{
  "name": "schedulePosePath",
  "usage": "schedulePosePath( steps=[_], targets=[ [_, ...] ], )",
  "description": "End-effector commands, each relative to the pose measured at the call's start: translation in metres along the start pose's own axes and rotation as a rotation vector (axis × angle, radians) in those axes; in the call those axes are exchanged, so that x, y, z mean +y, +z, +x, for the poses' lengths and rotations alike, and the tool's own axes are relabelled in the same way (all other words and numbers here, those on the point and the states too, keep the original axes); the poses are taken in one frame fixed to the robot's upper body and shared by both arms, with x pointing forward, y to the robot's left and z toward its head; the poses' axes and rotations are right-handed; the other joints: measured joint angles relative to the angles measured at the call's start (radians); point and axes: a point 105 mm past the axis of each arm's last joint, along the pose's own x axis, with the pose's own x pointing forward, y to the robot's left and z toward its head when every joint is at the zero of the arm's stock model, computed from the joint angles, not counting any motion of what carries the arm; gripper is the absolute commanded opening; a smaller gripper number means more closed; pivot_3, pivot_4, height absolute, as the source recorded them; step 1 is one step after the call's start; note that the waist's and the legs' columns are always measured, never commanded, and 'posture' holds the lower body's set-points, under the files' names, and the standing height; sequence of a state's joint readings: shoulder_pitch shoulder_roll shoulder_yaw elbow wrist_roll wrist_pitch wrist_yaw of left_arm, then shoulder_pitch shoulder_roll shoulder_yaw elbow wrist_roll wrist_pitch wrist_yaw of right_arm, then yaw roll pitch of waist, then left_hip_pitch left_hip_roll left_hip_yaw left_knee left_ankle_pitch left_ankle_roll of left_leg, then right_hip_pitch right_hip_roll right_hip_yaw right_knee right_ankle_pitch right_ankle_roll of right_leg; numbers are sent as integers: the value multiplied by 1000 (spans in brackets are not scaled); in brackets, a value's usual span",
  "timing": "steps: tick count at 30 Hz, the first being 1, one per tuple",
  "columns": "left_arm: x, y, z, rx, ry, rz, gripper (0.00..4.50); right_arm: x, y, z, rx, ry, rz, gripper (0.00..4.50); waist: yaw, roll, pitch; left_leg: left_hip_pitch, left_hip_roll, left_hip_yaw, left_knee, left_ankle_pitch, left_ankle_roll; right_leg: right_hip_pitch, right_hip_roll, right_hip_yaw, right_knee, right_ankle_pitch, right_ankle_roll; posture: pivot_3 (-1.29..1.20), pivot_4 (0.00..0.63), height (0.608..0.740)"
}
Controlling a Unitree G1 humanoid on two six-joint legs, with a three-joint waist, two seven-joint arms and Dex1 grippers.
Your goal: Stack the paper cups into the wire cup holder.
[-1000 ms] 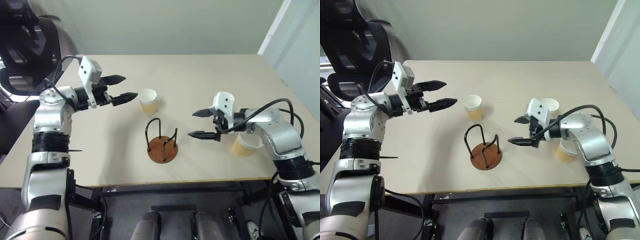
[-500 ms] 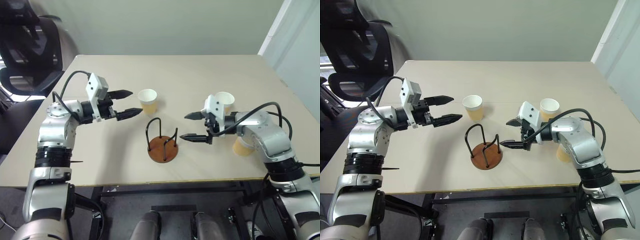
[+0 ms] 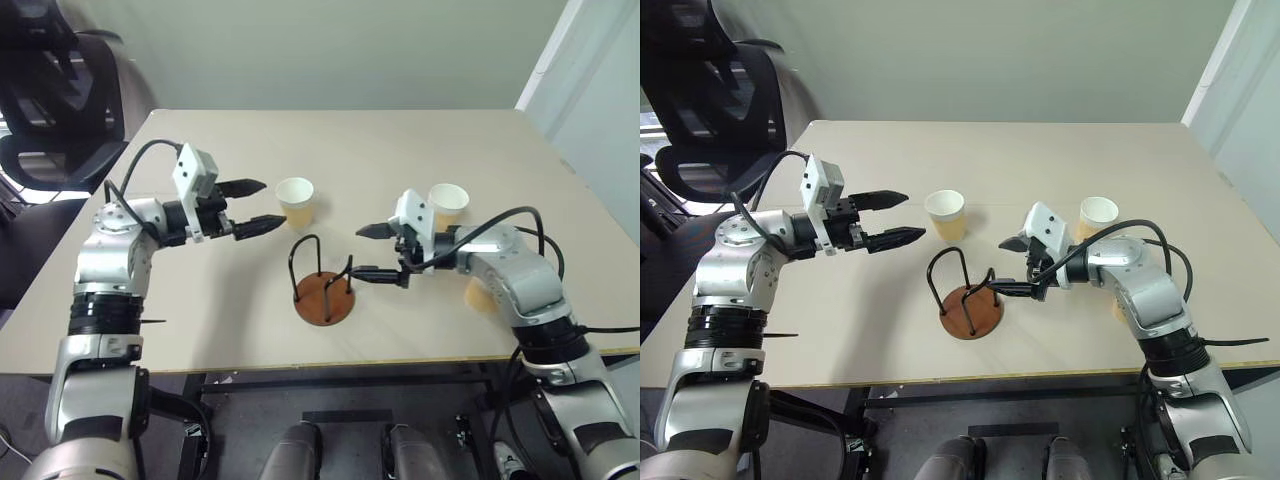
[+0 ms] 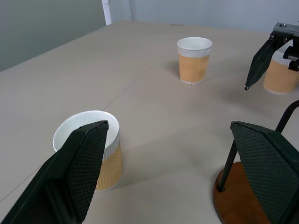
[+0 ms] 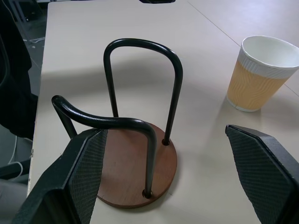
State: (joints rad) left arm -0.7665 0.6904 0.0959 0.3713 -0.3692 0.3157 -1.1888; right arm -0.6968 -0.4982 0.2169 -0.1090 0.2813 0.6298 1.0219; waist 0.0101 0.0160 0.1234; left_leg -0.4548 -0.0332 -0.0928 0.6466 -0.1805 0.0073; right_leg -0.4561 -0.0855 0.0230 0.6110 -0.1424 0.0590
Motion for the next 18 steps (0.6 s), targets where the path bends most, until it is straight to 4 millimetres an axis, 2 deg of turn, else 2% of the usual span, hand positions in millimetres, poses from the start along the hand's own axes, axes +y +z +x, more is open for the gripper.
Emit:
schedulePosePath(
  steps=[1, 2, 4, 12, 14, 18],
  targets=[
    [4, 24, -5, -43, 18, 63, 4480, 3, 11, 2, -30, 7, -32, 4114, 0, 0, 0, 0, 0, 0, 0, 0, -1, 0, 0, 0, 0, 0, 0, 0, 150, 740],
    [4, 24, -5, -43, 19, 64, 4480, 3, 11, 3, -30, 8, -31, 4114, 0, 0, 0, 0, 0, 0, 0, 0, -1, 0, 0, 0, 0, 0, 0, 0, 150, 740],
    [4, 25, -6, -43, 21, 64, 4500, 3, 11, 3, -30, 8, -29, 3516, 0, 0, 0, 0, 0, 0, 0, -1, -1, 0, 0, 0, 0, 0, 0, 0, 150, 740],
    [5, 27, -8, -43, 31, 69, 4500, 5, 11, 6, -36, 11, -26, 587, 0, 0, 0, 0, 0, 0, 0, -1, -2, 0, 0, 0, 0, 0, 0, 0, 150, 740],
    [6, 27, -8, -43, 34, 70, 4500, 6, 11, 7, -39, 13, -24, 14, 0, 0, 0, 0, 0, 0, 0, -1, -2, 0, 0, 0, 0, 0, 0, 0, 150, 740],
    [7, 28, -9, -44, 36, 72, 4500, 9, 11, 9, -42, 18, -21, 14, 0, 0, 0, 0, 0, 0, 0, -2, -4, 0, 0, 0, 0, 0, 0, 0, 150, 740]
  ],
)
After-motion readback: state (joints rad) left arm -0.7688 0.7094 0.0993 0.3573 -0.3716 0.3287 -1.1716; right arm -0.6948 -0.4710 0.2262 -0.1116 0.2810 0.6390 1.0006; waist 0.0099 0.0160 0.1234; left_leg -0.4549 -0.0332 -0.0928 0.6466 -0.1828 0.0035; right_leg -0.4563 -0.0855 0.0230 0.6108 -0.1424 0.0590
